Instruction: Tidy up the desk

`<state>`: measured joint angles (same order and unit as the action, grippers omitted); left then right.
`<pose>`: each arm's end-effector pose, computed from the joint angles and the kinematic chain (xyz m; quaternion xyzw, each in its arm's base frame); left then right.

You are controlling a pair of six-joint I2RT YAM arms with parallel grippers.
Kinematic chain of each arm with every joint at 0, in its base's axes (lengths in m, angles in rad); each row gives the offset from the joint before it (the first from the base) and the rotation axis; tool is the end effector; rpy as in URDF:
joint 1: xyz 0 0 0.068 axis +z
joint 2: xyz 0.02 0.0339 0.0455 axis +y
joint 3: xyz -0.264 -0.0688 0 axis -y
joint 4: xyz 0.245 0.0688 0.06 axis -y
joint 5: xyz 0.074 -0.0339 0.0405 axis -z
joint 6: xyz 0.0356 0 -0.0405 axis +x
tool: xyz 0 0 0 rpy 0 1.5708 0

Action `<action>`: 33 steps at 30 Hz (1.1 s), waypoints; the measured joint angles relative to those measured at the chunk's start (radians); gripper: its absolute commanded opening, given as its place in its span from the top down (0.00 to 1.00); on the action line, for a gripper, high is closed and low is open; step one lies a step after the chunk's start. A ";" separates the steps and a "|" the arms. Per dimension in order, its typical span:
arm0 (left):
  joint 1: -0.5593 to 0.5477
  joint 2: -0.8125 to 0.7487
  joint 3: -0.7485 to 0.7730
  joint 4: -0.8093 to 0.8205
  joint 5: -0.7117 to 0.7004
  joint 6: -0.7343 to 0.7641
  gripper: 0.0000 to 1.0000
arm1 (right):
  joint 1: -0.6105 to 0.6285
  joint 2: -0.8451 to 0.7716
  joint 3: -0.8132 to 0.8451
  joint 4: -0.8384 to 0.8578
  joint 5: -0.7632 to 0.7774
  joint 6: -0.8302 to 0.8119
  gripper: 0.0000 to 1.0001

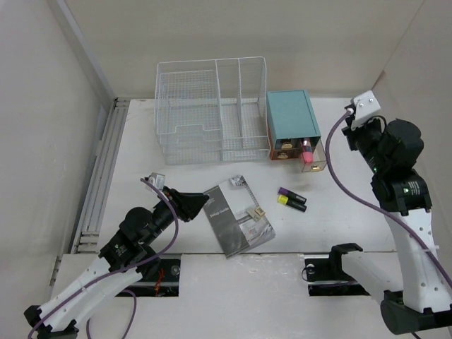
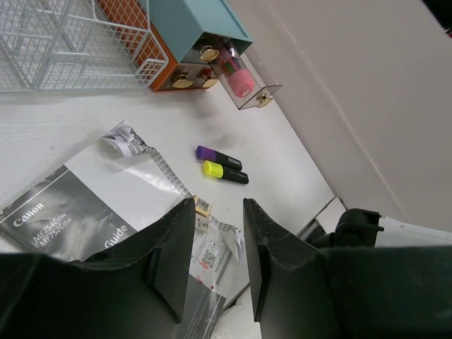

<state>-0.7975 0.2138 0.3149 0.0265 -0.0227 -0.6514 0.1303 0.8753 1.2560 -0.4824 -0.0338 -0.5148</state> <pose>0.0763 -0.0770 0.2679 0.0397 0.6594 -0.4919 0.5671 0.1635 0.0226 0.4518 -0.2460 0.7002 -0.1157 0.6602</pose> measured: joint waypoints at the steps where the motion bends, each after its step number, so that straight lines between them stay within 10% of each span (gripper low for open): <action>1: 0.000 0.000 0.000 0.002 0.000 0.000 0.70 | -0.006 0.009 -0.005 -0.007 -0.012 0.037 1.00; 14: 0.000 -0.055 0.000 -0.002 -0.001 0.000 0.70 | -0.164 0.047 -0.367 -0.070 -0.243 0.534 1.00; 33: 0.000 -0.059 0.000 -0.003 -0.001 0.000 0.70 | -0.228 0.380 -0.428 0.262 -0.399 0.692 1.00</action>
<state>-0.7975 0.1547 0.3149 0.0235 -0.0238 -0.6510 -0.0978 1.2549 0.8284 -0.2199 -0.4328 0.1772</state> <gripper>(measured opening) 0.305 0.009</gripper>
